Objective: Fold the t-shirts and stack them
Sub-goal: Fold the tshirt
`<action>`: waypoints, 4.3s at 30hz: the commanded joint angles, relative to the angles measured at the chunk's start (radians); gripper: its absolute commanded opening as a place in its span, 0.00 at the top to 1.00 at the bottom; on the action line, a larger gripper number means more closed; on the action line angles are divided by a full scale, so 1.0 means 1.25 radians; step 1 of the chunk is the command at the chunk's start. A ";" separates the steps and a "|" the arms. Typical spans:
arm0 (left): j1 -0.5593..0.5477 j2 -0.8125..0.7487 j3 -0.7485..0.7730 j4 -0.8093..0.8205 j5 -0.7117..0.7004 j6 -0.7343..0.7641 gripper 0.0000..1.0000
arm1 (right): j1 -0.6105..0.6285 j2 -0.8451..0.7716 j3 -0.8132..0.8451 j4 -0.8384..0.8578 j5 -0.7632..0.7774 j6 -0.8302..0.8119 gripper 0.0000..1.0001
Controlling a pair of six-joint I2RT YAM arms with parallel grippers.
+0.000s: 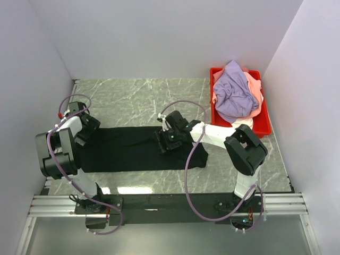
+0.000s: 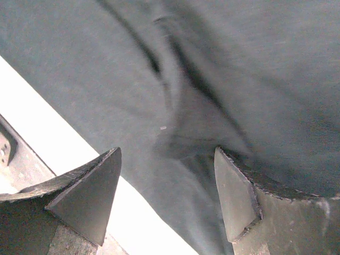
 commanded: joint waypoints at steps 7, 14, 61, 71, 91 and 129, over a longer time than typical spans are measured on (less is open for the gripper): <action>0.004 0.000 -0.008 0.017 -0.001 0.019 0.01 | 0.121 -0.109 -0.006 -0.064 0.056 -0.038 0.26; 0.004 -0.010 -0.017 0.028 0.006 0.025 0.01 | 0.107 -0.163 0.032 -0.141 0.289 -0.088 0.26; 0.004 -0.008 -0.023 0.038 0.009 0.027 0.01 | 0.120 0.070 0.268 -0.263 0.224 0.081 1.00; 0.004 -0.019 -0.027 0.039 0.008 0.027 0.00 | 0.162 0.113 0.307 -0.262 0.218 0.201 0.97; -0.003 -0.103 0.037 -0.030 -0.038 -0.014 0.01 | 0.124 -0.126 0.123 -0.097 0.064 0.221 0.17; -0.434 -0.154 -0.171 -0.037 -0.012 -0.165 0.01 | -0.334 0.465 0.649 -0.387 0.127 0.104 0.16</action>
